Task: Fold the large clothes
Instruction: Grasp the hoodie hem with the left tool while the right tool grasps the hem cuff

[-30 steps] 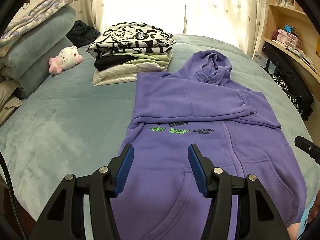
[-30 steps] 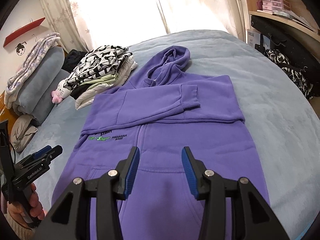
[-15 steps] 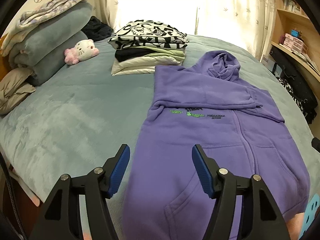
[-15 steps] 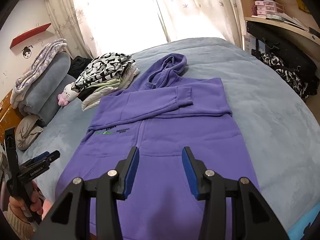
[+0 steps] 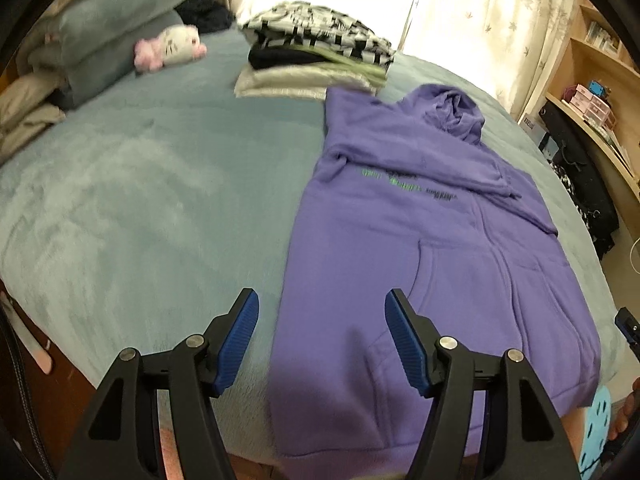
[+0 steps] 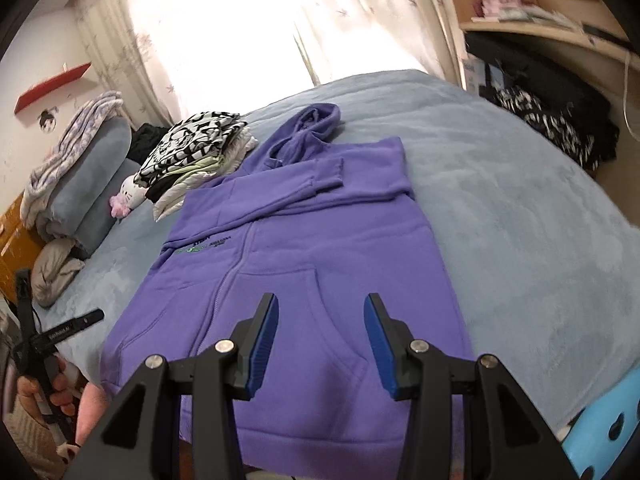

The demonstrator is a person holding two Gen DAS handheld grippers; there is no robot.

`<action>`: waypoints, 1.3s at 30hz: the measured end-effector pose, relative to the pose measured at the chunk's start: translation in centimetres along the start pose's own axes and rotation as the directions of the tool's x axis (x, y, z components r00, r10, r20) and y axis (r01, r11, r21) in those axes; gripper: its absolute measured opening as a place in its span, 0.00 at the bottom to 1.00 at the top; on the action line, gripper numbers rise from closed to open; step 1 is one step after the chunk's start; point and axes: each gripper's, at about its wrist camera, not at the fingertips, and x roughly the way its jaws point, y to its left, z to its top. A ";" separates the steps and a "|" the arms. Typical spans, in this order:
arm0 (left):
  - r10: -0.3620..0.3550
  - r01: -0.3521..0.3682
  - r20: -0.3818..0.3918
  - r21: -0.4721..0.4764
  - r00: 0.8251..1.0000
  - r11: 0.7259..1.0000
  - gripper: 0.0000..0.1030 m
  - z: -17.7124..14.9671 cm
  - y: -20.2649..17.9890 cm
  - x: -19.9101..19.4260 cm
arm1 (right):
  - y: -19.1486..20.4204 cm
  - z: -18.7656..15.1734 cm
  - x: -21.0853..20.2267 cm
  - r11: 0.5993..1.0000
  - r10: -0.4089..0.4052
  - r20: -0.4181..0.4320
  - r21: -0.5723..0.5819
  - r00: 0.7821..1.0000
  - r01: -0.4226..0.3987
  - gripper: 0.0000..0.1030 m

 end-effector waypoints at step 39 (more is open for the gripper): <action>-0.482 0.471 -0.175 -0.100 0.859 0.876 0.65 -6.2 2.7 4.3 | -7.5 -7.2 4.0 0.921 0.349 -0.165 0.245 0.923 -0.304 0.45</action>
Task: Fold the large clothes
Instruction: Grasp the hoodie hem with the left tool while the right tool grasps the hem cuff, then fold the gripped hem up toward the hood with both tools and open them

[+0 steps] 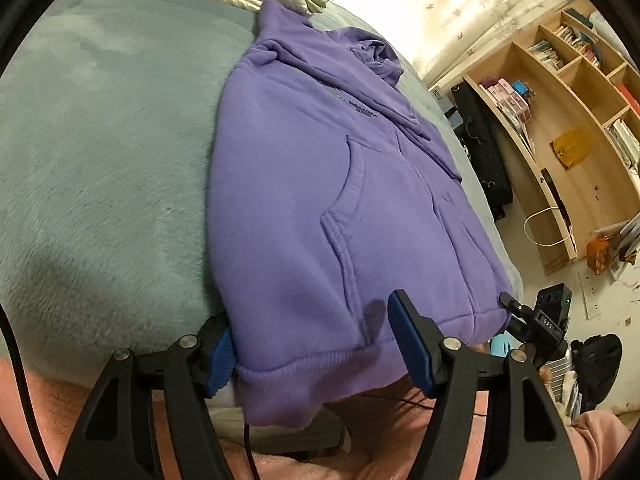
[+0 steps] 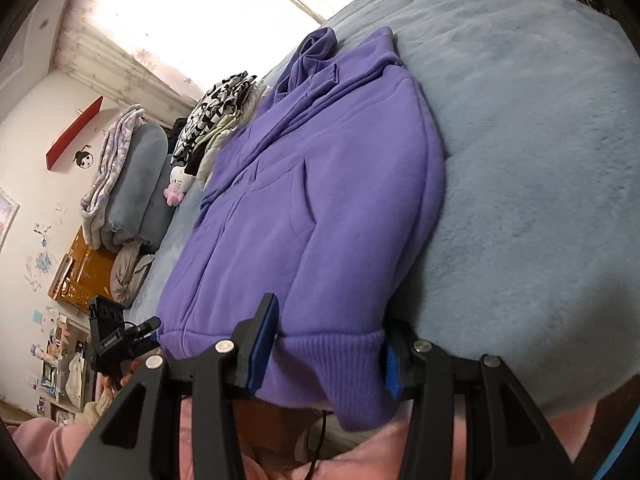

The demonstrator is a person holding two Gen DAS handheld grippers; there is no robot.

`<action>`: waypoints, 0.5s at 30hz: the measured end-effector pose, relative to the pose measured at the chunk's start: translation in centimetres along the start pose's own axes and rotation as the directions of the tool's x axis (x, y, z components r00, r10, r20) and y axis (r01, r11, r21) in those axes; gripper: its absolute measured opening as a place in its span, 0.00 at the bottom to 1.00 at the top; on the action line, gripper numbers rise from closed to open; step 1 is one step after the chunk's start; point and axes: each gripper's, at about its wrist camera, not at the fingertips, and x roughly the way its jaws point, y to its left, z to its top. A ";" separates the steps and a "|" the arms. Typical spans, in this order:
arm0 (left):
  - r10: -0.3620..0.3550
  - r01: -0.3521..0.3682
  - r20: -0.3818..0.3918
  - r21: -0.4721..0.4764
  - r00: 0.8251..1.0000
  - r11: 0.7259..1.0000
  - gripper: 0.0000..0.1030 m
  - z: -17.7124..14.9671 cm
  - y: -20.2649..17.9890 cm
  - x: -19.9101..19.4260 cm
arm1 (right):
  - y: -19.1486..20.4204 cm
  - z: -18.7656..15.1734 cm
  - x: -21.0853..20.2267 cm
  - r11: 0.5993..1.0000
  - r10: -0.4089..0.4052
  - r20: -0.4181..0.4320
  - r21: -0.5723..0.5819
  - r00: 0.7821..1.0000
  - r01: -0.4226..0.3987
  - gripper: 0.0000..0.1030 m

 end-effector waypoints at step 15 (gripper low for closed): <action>0.143 -0.144 0.046 0.005 0.989 0.990 0.13 1.7 -3.8 1.1 | 2.2 0.4 -0.4 0.998 -0.058 0.044 -0.031 0.997 0.059 0.20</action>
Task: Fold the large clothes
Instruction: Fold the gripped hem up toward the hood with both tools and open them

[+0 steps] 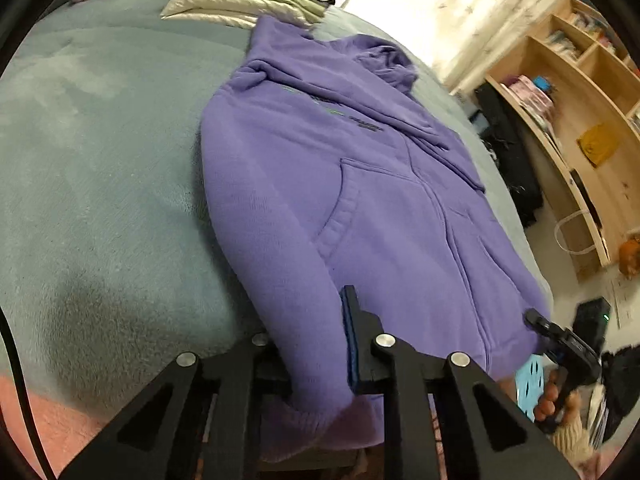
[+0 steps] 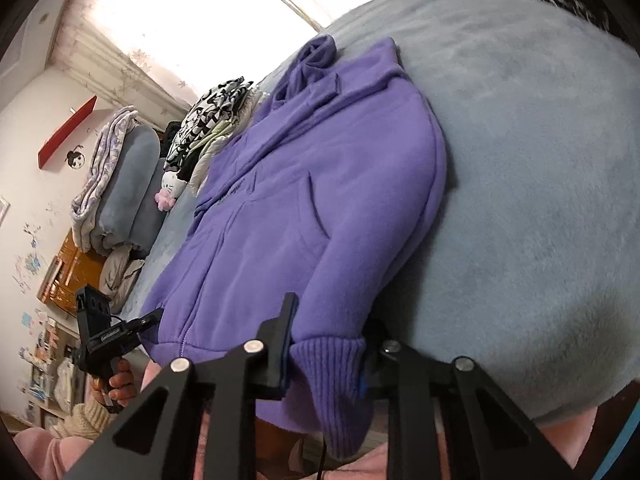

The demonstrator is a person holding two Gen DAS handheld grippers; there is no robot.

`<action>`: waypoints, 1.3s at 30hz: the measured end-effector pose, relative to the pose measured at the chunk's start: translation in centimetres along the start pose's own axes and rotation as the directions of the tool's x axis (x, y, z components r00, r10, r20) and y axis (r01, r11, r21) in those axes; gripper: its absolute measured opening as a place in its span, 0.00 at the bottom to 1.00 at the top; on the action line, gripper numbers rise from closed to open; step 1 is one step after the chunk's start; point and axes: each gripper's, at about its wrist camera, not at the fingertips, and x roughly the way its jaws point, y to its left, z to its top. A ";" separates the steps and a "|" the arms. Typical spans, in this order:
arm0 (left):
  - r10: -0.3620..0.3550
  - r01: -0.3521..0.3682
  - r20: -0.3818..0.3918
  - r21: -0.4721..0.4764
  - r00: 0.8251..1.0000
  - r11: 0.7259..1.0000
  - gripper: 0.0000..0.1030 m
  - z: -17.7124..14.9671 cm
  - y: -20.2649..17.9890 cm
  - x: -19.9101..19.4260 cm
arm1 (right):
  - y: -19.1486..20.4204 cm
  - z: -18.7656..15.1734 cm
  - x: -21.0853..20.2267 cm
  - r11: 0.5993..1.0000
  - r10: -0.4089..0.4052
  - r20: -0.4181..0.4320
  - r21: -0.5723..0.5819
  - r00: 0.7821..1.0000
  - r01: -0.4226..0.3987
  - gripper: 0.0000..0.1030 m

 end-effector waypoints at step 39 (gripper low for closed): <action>-0.063 0.069 0.090 -0.057 0.994 0.996 0.19 15.8 -3.8 -2.1 | 4.7 14.4 -1.2 0.996 0.070 0.142 0.044 0.987 -0.077 0.23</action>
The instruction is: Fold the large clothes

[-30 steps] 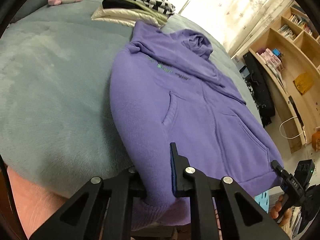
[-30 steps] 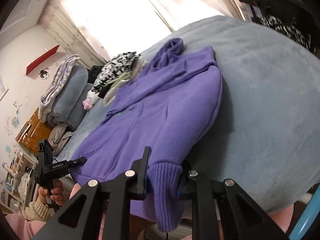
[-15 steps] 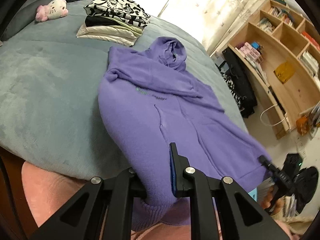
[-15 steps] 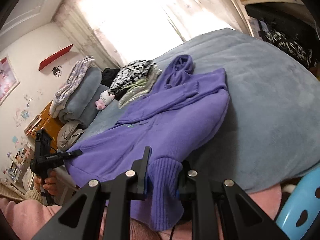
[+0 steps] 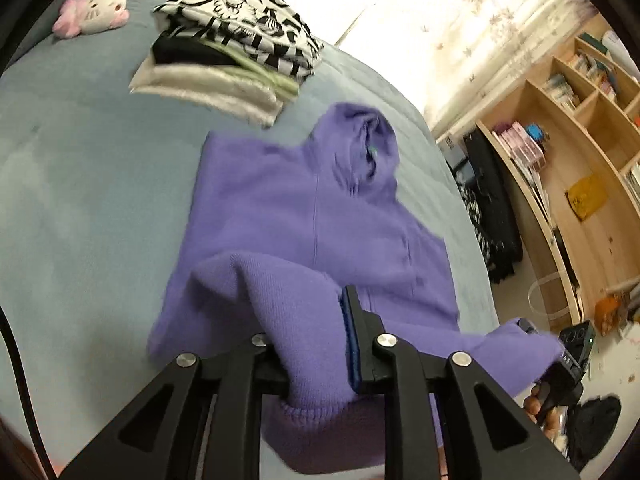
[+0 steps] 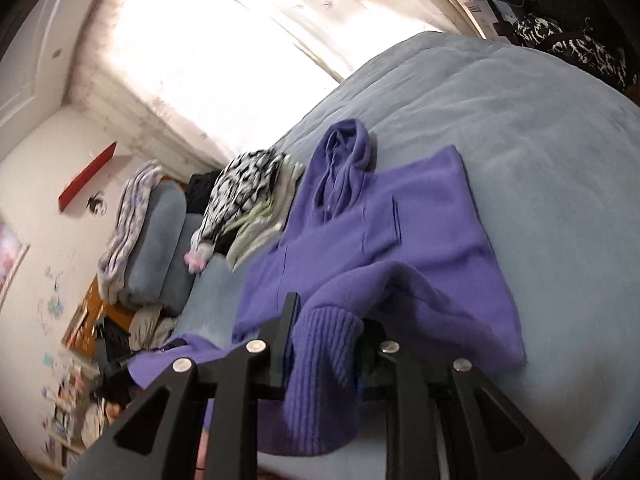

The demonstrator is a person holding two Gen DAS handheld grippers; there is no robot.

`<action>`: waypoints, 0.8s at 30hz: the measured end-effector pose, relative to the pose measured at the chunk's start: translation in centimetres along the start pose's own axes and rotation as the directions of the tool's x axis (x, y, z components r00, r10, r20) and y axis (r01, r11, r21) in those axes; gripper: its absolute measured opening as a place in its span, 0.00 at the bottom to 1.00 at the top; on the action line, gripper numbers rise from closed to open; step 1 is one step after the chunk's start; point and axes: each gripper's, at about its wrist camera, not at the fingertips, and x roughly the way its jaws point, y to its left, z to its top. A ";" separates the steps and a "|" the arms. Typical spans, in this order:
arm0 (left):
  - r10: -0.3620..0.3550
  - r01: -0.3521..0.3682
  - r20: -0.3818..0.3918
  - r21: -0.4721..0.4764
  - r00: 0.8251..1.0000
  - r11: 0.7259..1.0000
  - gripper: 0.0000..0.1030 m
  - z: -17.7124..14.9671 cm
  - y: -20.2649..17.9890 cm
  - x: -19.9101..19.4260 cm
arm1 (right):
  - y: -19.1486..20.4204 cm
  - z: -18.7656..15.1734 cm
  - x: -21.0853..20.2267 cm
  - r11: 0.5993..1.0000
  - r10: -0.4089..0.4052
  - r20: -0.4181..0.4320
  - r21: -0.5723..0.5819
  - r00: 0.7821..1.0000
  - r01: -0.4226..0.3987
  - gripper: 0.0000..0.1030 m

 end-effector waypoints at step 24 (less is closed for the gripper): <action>0.145 -0.146 -0.045 -0.018 0.988 0.989 0.88 10.6 5.4 13.4 | -6.4 6.5 14.0 0.985 -0.168 -0.098 0.027 0.981 0.171 0.84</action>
